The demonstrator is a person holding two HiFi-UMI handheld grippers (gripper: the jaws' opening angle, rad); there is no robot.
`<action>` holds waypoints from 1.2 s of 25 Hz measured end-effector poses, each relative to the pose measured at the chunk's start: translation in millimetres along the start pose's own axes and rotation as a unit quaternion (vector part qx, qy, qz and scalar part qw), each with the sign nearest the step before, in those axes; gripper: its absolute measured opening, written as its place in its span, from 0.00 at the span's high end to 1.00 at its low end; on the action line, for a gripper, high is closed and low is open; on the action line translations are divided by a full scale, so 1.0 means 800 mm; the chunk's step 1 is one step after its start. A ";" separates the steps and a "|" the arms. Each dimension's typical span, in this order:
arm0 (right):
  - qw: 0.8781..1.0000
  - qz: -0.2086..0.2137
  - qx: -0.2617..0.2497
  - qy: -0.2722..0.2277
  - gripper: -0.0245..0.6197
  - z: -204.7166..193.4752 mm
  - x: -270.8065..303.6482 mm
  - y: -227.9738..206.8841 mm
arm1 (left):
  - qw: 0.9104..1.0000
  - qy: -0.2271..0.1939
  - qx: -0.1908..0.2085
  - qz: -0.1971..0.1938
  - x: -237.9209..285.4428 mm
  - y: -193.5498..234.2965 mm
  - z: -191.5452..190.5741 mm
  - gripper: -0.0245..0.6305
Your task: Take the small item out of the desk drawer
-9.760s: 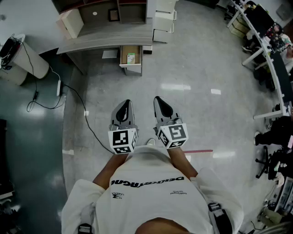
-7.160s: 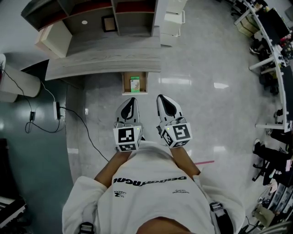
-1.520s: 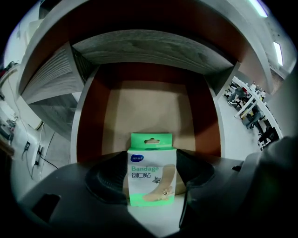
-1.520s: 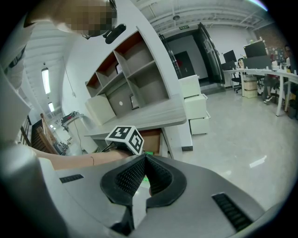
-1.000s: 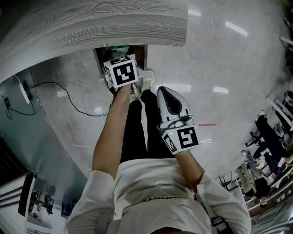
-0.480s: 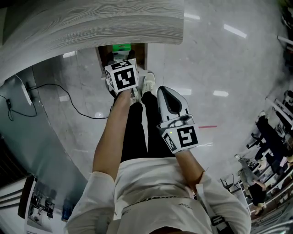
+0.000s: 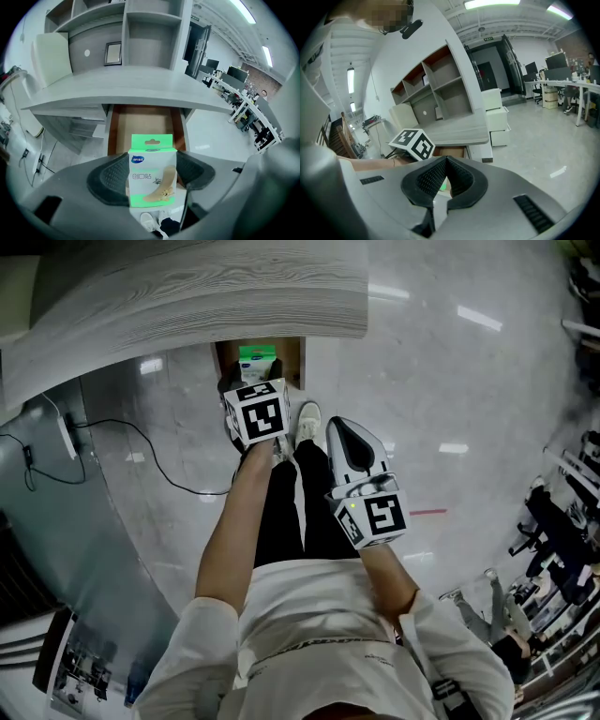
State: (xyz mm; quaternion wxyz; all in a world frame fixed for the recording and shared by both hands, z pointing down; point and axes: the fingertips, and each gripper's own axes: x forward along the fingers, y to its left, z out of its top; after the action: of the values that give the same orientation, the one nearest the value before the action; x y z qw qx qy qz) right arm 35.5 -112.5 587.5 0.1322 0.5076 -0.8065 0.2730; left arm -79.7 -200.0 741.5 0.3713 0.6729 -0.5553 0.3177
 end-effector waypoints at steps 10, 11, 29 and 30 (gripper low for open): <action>1.000 0.001 -0.014 -0.013 0.91 0.041 -0.041 0.031 | 1.000 -0.029 0.005 -0.008 -0.078 -0.015 0.026 0.47; 1.000 0.001 -0.016 -0.014 0.91 0.045 -0.045 0.035 | 0.999 -0.031 0.006 -0.009 -0.086 -0.016 0.028 0.47; 0.997 0.001 -0.046 -0.061 0.91 0.167 -0.118 0.085 | 0.996 -0.085 0.000 -0.024 -0.250 -0.055 0.081 0.47; 0.997 0.001 -0.047 -0.063 0.91 0.175 -0.121 0.087 | 0.996 -0.091 0.002 -0.021 -0.257 -0.054 0.087 0.47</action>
State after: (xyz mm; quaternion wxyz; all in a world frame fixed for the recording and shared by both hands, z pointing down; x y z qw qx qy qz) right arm 26.2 -97.2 404.8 0.1046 0.5160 -0.8259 0.2019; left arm -73.0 -149.5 526.1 0.3243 0.7114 -0.5719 0.2483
